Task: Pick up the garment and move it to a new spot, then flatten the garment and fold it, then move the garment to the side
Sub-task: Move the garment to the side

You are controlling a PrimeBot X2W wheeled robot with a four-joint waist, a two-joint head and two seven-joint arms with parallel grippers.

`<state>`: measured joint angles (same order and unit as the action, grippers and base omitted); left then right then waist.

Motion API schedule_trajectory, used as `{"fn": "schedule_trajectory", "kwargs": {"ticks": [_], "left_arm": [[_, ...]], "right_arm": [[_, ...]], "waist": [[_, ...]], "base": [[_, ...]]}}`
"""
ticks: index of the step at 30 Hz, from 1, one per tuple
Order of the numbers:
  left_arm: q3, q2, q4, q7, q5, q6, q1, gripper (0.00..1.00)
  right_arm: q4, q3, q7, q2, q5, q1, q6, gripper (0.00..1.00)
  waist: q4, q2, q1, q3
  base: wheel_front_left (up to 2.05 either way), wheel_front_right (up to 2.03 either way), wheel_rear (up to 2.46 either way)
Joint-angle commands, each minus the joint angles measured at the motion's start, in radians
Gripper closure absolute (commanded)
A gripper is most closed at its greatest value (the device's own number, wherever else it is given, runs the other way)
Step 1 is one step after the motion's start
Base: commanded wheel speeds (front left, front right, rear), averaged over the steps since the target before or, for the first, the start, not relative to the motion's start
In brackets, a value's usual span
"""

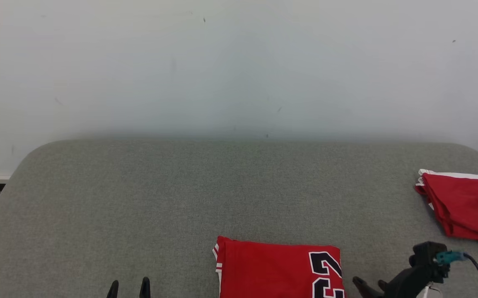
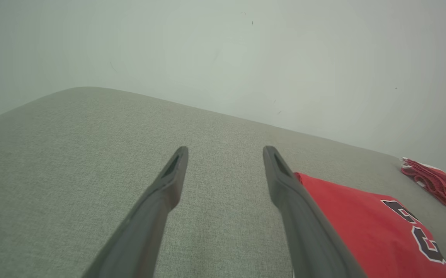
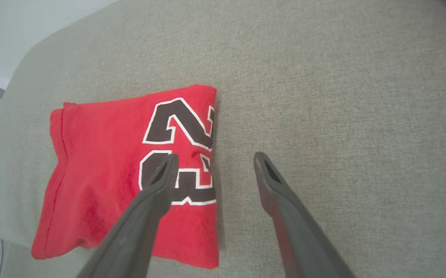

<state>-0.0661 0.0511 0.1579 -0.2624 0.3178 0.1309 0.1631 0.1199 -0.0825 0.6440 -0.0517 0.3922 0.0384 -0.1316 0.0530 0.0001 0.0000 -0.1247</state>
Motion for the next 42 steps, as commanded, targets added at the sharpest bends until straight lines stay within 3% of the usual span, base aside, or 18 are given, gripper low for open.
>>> {"fn": "schedule_trajectory", "kwargs": {"ticks": [1,7,11,21,33,35,37,38,42], "left_arm": [[-0.004,-0.001,0.002,-0.003,0.011,-0.001,-0.009,0.00],[-0.009,-0.001,0.010,-0.003,0.016,-0.001,-0.016,0.00],[-0.016,-0.001,0.009,-0.003,0.016,-0.001,-0.022,0.00],[-0.042,0.006,0.016,-0.003,0.025,-0.001,-0.028,0.00],[-0.063,0.006,0.012,-0.003,0.017,-0.001,-0.052,0.00],[-0.066,0.006,0.012,-0.003,0.017,-0.001,-0.054,0.00],[-0.062,0.006,0.010,-0.003,0.019,-0.001,-0.057,0.00],[-0.059,0.005,0.009,-0.003,0.019,-0.001,-0.058,0.00],[-0.055,0.004,0.006,-0.003,0.021,-0.001,-0.065,0.00]], "right_arm": [[0.000,0.004,0.095,0.002,0.016,-0.030,0.002,0.00],[0.059,-0.013,0.262,0.001,-0.008,-0.105,0.002,0.00],[0.148,-0.043,0.296,0.001,-0.062,-0.172,0.003,0.00],[0.383,-0.005,0.232,0.001,-0.095,-0.275,0.003,0.00],[0.570,0.075,0.114,0.007,-0.057,-0.333,0.002,0.00],[0.579,0.089,0.082,0.008,-0.070,-0.340,0.002,0.57],[0.576,0.103,0.058,0.009,-0.082,-0.351,0.002,0.80],[0.570,0.100,0.042,0.008,-0.095,-0.358,0.002,1.00],[0.542,0.082,0.005,0.000,-0.155,-0.385,0.003,1.00]], "waist": [[0.006,-0.0001,0.0000,0.005],[0.021,-0.0001,0.0000,0.010],[0.035,-0.0001,0.0000,0.013],[0.081,-0.0001,0.0000,0.050],[0.105,-0.0001,0.0000,0.096],[0.102,-0.0001,0.0000,0.102],[0.095,-0.0001,0.0000,0.110],[0.091,-0.0001,0.0000,0.113],[0.069,-0.0001,0.0000,0.117]], "base": [[0.00,0.00,0.00],[0.00,0.00,0.00],[0.00,0.00,0.00],[0.00,0.00,0.00],[0.00,0.00,0.00],[0.00,0.00,0.00],[0.00,0.00,0.00],[0.00,0.00,0.00],[0.00,0.00,0.00]]}}
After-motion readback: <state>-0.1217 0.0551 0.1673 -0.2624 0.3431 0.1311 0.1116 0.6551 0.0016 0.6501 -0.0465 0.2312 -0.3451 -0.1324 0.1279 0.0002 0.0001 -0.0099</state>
